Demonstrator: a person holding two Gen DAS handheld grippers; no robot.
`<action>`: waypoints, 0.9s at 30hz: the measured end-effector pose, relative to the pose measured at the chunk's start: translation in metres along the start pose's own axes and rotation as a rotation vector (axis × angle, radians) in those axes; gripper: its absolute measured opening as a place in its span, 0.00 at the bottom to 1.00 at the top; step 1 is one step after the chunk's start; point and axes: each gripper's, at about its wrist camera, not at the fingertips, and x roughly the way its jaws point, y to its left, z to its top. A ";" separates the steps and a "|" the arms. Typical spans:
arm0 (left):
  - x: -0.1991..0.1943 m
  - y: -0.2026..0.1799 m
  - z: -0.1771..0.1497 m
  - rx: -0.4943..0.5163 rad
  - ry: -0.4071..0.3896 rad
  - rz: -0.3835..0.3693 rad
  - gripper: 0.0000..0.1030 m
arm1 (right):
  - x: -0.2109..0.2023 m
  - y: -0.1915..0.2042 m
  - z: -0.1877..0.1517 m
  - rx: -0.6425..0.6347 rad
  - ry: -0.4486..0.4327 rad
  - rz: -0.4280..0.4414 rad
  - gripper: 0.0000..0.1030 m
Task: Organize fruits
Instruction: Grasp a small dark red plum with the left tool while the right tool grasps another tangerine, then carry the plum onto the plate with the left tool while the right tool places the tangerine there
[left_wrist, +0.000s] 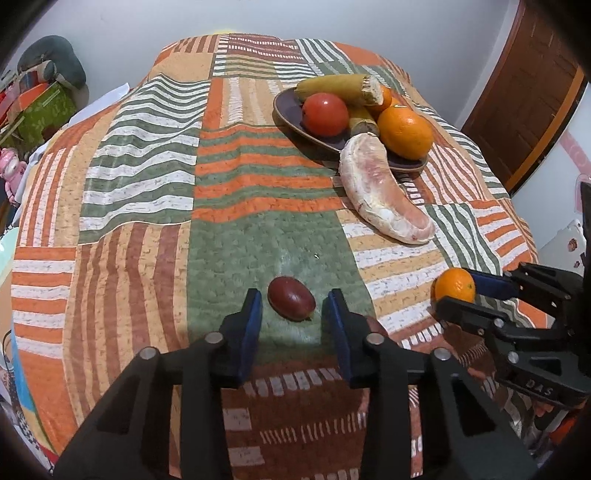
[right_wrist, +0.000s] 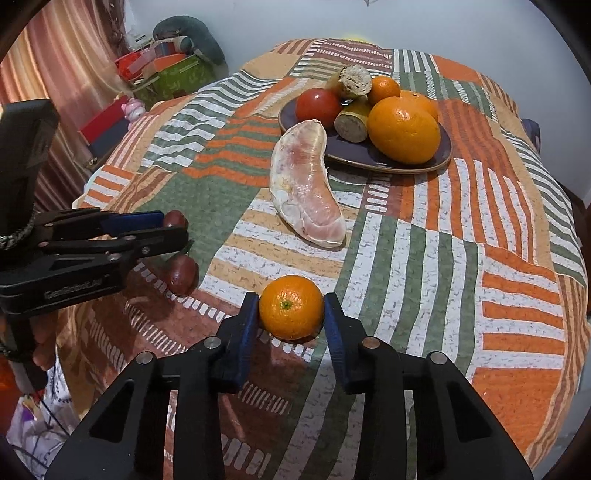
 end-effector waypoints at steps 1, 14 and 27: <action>0.001 0.000 0.000 -0.002 -0.001 0.001 0.26 | 0.000 0.001 -0.001 -0.003 -0.002 0.001 0.31; -0.017 -0.001 0.007 -0.003 -0.043 0.000 0.22 | -0.015 -0.006 0.012 -0.007 -0.055 -0.007 0.31; -0.040 -0.019 0.047 0.036 -0.144 -0.008 0.22 | -0.041 -0.028 0.051 -0.024 -0.168 -0.061 0.31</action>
